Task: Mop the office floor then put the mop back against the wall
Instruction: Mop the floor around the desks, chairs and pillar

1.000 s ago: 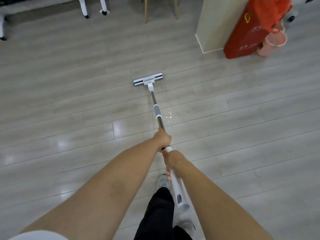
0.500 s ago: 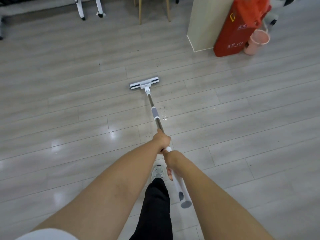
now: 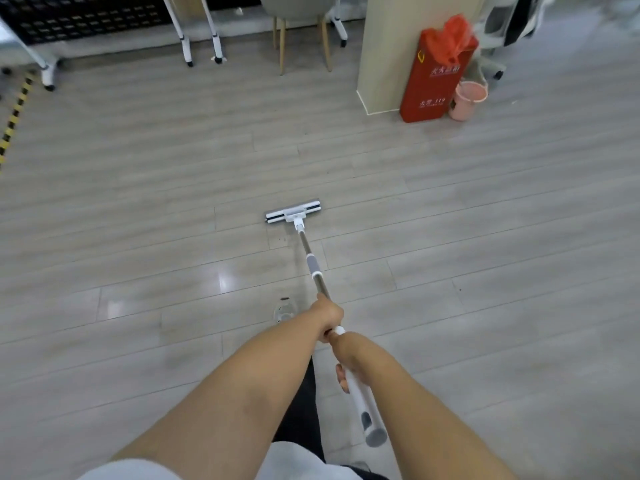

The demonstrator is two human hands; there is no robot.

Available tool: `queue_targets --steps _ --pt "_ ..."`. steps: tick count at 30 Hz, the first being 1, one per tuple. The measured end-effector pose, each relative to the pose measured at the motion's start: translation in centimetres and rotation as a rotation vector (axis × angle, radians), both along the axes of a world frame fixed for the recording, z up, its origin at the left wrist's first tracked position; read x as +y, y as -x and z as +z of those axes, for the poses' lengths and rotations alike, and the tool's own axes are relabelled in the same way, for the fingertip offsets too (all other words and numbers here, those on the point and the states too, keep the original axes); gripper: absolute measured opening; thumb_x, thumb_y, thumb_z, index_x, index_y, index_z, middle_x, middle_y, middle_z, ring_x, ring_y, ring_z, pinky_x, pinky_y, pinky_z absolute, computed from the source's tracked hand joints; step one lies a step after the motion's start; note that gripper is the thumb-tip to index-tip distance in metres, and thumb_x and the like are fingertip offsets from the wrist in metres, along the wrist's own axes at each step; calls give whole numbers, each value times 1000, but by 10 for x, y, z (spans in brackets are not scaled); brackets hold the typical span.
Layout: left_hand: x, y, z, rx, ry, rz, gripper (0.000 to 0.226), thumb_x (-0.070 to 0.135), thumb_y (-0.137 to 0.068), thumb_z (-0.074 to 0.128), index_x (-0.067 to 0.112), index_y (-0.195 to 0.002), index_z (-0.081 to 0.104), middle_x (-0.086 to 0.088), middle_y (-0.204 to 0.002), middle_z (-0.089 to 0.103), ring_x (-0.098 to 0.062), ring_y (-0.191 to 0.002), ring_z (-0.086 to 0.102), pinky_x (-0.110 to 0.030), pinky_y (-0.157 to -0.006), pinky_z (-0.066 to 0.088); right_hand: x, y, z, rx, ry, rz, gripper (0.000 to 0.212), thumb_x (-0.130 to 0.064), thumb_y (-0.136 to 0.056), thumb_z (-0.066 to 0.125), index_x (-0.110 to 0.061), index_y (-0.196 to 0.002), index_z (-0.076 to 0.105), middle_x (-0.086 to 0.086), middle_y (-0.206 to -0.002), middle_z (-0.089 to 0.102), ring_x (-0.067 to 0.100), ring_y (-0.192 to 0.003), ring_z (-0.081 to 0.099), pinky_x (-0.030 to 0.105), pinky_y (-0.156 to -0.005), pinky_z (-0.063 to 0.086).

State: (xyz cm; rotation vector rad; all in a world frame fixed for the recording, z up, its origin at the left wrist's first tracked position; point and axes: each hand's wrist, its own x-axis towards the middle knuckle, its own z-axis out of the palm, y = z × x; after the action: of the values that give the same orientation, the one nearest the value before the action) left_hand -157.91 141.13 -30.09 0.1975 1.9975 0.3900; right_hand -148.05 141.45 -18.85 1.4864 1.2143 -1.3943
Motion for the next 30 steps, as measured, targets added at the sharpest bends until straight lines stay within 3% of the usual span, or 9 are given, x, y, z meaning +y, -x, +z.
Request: queue_targets --steps 3,5,10,14,17,19,24,28,30 --pt "-23 -45 10 -41 4 46 71 21 -96 53 19 -159 19 -11 -127 59 -28 -102 59 -34 -67 51 -24 -46 2 19 -12 15 45 -33 -108 38 -16 -149 44 10 -61 52 19 -44 48 25 -62 54" --pt "-31 -60 19 -52 7 68 73 21 -97 52 20 -160 15 -12 -132 57 -28 -104 57 -32 -64 47 -32 -61 4 63 -10 0 46 -19 -108 38 -14 -154 36 12 -66 53 21 -53 49 36 -75 55" --pt "-31 -56 15 -43 -19 89 71 20 -92 52 20 -157 23 -12 -128 59 -29 -109 61 -37 -80 57 -32 -55 0 55 -10 -178 50 -12 -106 44 -12 -155 34 8 -47 57 19 -57 50 33 -67 55" --pt "-23 -28 -3 -58 -49 110 64 19 -89 53 19 -150 31 -14 -123 61 -32 -107 65 -39 -80 59 -24 -33 -4 142 -2 -107 46 -34 -106 43 -5 -141 52 -12 -24 40 18 -61 50 31 -52 46" --pt "-9 3 -14 -68 -63 122 57 19 -87 52 19 -142 39 -15 -110 64 -35 -96 71 -49 -79 62 -11 -1 -8 107 -38 -33 47 -37 -108 36 -5 -138 52 -4 -27 46 17 -46 53 25 -44 43" --pt "1 26 -17 -48 -65 107 51 19 -89 52 18 -139 41 -13 -109 64 -33 -94 70 -45 -80 62 1 23 -14 46 -106 20 50 -41 -108 28 -7 -136 51 3 -35 53 14 -28 49 21 -34 35" --pt "31 85 -27 -28 -49 73 54 19 -95 51 18 -147 35 -10 -118 61 -27 -98 63 -34 -71 53 30 86 -37 8 -99 -14 45 -40 -107 38 -2 -123 56 11 -46 55 21 -40 52 28 -46 44" --pt "42 118 -39 -38 -31 85 54 19 -95 51 19 -147 33 -13 -116 63 -30 -97 68 -41 -76 60 38 118 -52 -32 -41 -68 36 -33 -105 47 -2 -117 61 12 -56 57 24 -45 54 34 -62 57" --pt "39 121 -46 -50 -23 89 57 20 -95 50 21 -148 29 -13 -117 63 -32 -96 69 -46 -81 61 34 123 -56 -57 -30 -56 40 -38 -105 44 -3 -115 61 12 -54 57 25 -42 55 29 -51 52"
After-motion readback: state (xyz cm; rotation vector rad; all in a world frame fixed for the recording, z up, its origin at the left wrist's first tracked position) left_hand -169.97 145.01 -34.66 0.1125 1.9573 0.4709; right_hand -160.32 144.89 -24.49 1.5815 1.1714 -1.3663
